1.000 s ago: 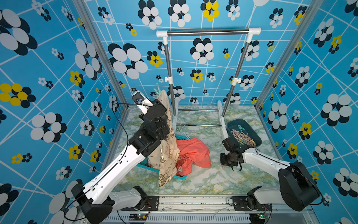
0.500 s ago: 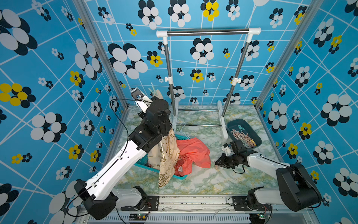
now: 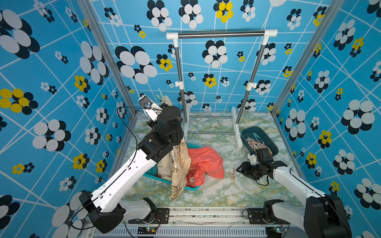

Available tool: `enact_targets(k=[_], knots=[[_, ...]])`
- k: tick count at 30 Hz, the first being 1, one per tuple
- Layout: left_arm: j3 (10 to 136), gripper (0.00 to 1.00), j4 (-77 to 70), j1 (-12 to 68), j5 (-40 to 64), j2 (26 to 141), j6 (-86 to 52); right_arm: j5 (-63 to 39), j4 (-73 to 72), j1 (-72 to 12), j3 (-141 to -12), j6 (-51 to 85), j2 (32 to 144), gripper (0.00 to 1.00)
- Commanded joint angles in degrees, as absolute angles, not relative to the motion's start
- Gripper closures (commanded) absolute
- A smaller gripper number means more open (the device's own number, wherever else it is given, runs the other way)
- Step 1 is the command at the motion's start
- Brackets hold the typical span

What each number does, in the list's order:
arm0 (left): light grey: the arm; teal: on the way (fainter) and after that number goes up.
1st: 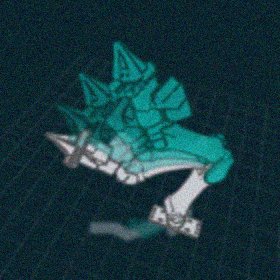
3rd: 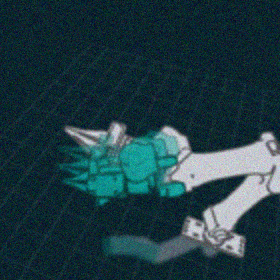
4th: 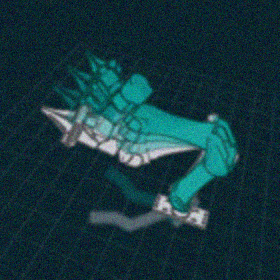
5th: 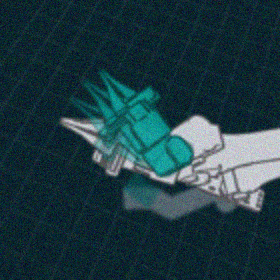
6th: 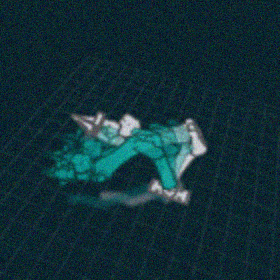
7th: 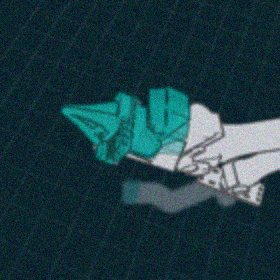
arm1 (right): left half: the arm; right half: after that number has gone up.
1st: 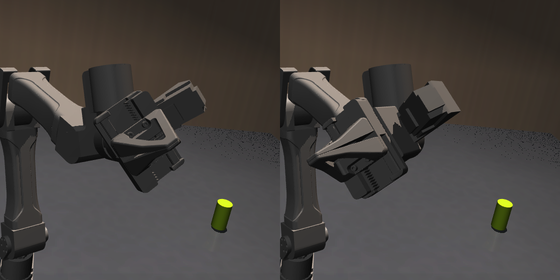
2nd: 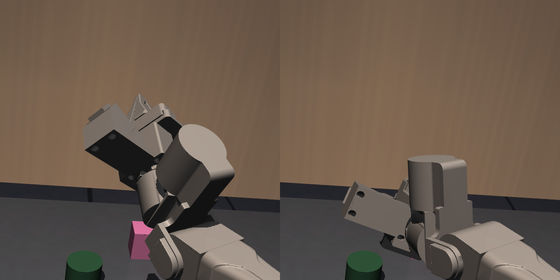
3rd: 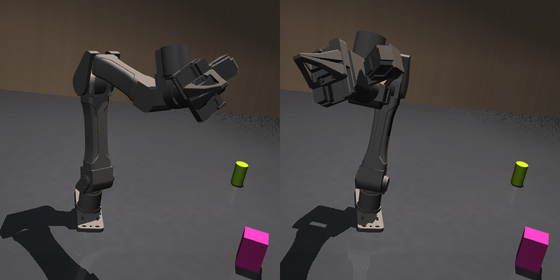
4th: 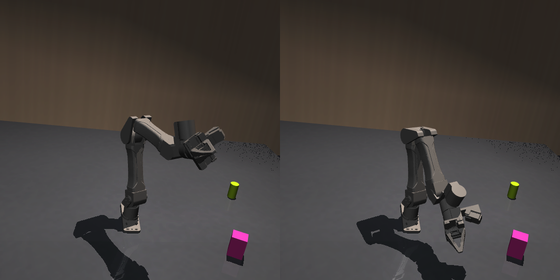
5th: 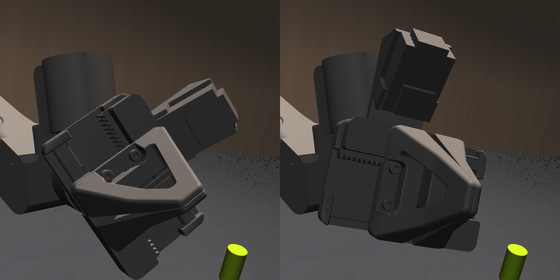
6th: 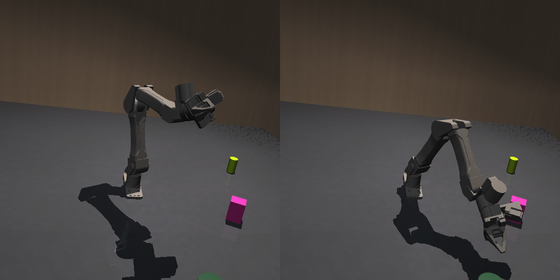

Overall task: Use clothespins to secure the t-shirt on both sides of the hanger
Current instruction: Adjust the clothespin at the center of the board, then open the clothespin at the center of the board.

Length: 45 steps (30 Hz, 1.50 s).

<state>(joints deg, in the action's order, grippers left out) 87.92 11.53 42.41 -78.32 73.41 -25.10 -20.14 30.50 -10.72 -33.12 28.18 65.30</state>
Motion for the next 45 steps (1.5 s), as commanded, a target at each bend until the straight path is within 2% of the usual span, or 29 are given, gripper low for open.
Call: enact_targets(k=[1,8,16,21,26,30,34,37,41,45], knots=[[89.3,1.00,10.1,42.9,-82.6,74.8,-25.4,-9.0,39.9,-16.9,-38.6,25.3,64.3,0.39],[89.9,1.00,3.8,43.9,-87.3,76.7,-19.0,-0.5,40.5,-27.0,-43.3,26.0,73.6,0.38],[86.4,1.00,-7.7,44.2,-90.8,76.4,-12.6,1.2,37.1,-32.0,-46.2,27.4,83.6,0.43],[85.7,1.00,-8.2,44.4,-91.0,76.3,-12.6,3.4,36.7,-33.5,-47.4,28.4,86.9,0.51],[84.4,1.00,-9.3,44.4,-91.0,76.0,-12.6,4.1,35.1,-33.9,-47.1,29.4,89.2,0.66],[84.4,1.00,-9.3,44.6,-91.3,76.0,-12.4,3.1,32.9,-33.9,-46.9,31.0,90.0,0.72],[83.9,1.00,-9.5,44.5,-91.1,75.5,-12.4,3.3,30.9,-33.8,-46.5,32.8,87.2,0.92],[83.4,1.00,-9.8,44.5,-90.7,74.9,-12.3,3.0,30.3,-33.9,-46.6,32.8,81.2,0.99],[83.5,1.00,-10.1,45.8,-90.1,73.6,-12.2,0.8,28.4,-34.7,-48.3,31.4,70.1,1.00],[83.1,1.00,-8.2,47.2,-88.3,71.6,-14.5,6.6,26.4,-41.9,-53.8,28.5,61.8,1.00]])
